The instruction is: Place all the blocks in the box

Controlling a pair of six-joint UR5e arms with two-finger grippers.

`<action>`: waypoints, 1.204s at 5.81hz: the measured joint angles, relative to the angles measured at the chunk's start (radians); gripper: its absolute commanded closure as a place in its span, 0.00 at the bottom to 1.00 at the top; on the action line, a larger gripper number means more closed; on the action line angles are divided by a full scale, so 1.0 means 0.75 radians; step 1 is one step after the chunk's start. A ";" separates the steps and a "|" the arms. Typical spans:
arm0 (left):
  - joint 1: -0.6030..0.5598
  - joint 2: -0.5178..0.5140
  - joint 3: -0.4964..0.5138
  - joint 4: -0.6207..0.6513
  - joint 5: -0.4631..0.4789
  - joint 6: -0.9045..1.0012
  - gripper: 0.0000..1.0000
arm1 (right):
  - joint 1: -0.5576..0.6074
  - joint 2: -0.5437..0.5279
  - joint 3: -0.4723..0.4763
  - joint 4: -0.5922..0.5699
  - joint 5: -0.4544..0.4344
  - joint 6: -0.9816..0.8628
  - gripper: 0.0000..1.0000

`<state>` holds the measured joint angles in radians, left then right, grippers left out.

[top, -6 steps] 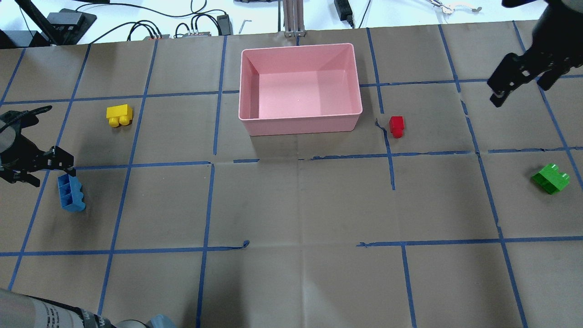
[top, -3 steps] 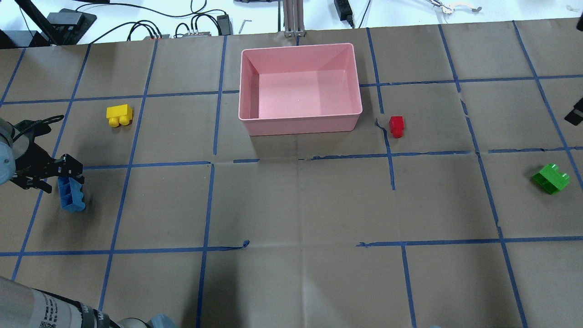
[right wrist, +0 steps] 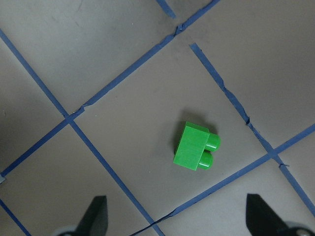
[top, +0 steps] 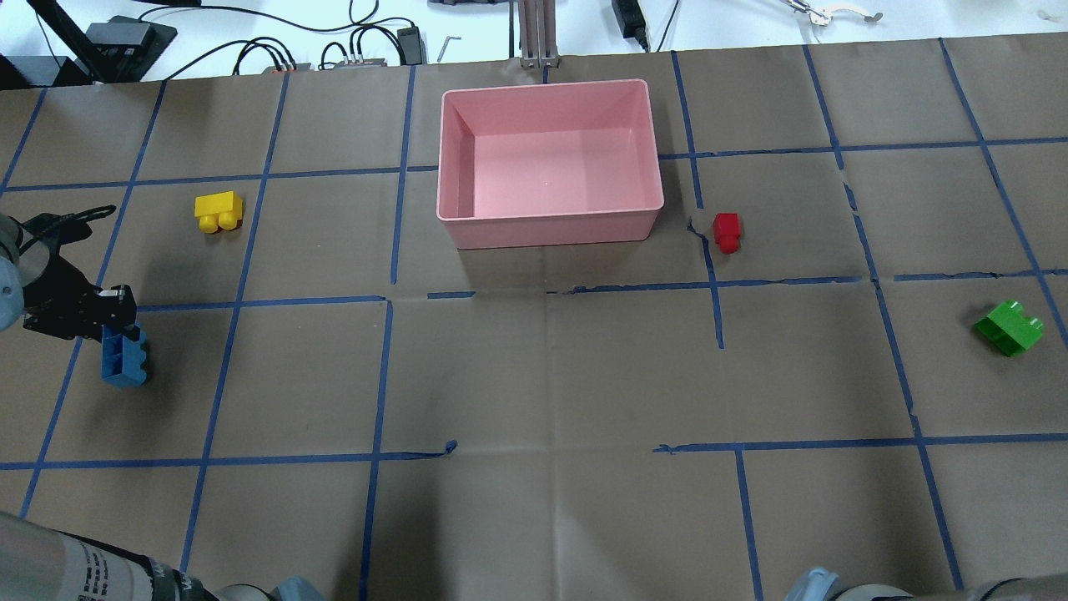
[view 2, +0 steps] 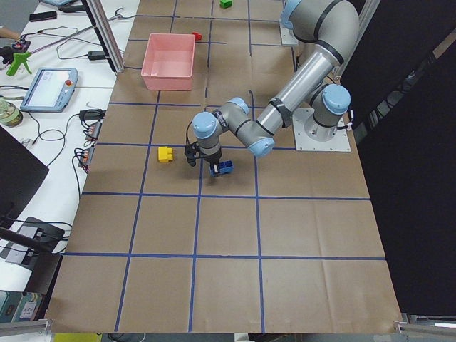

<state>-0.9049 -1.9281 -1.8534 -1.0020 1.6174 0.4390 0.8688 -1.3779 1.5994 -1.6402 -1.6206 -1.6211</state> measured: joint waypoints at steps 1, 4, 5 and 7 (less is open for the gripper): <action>-0.091 0.007 0.107 -0.058 -0.007 -0.007 1.00 | -0.034 0.071 0.029 -0.089 0.008 -0.021 0.00; -0.642 -0.018 0.475 -0.187 -0.012 -0.034 1.00 | -0.049 0.174 0.215 -0.443 0.034 0.089 0.00; -0.802 -0.050 0.563 -0.193 -0.014 -0.085 1.00 | -0.050 0.179 0.274 -0.517 0.053 0.127 0.00; -1.060 -0.233 0.818 -0.199 -0.019 -0.309 1.00 | -0.051 0.190 0.375 -0.674 0.065 0.111 0.01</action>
<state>-1.7003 -2.1031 -1.2396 -1.1511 1.6030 0.2073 0.8302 -1.2355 1.8806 -2.1454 -1.5717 -1.5376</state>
